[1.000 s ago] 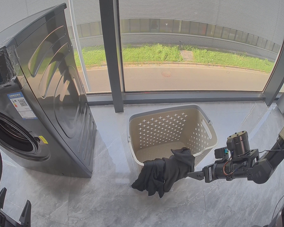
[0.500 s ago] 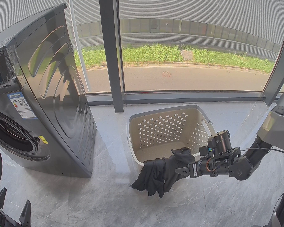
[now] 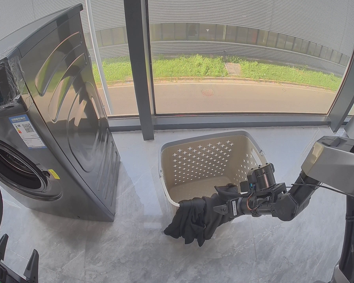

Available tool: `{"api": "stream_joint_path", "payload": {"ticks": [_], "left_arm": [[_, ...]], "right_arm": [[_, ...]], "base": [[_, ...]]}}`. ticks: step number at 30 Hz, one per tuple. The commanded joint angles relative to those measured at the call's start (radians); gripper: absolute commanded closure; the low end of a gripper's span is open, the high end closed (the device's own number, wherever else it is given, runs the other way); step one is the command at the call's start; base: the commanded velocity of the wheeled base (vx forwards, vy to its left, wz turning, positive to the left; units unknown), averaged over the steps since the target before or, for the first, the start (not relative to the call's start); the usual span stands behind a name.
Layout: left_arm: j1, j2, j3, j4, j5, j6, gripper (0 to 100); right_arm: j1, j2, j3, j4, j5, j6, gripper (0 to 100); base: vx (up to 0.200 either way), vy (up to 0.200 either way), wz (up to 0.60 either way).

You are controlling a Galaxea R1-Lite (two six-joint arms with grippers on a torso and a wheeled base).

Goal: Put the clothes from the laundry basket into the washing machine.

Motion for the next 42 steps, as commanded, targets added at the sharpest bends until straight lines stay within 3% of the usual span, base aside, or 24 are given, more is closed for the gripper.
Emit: {"api": "stream_joint_path", "payload": {"ticks": [1, 27, 28, 42], "left_arm": [[0.0, -0.016, 0.016, 0.0, 0.0, 0.0, 0], [0.0, -0.016, 0.016, 0.001, 0.0, -0.009, 0], [0.0, -0.016, 0.016, 0.001, 0.0, -0.009, 0], [0.0, -0.016, 0.016, 0.0, 0.0, -0.011, 0]], "right_arm": [[-0.007, 0.042, -0.033, 0.001, -0.004, -0.002, 0], [-0.001, 0.092, -0.111, -0.008, -0.032, 0.018, 0], [0.001, 0.092, -0.111, -0.008, -0.032, 0.019, 100], [0.017, 0.048, -0.062, -0.008, -0.03, 0.027, 100]], "base": [[0.0, 0.0, 0.0], [0.0, 0.0, 0.0], [0.0, 0.0, 0.0], [0.0, 0.0, 0.0]]}}
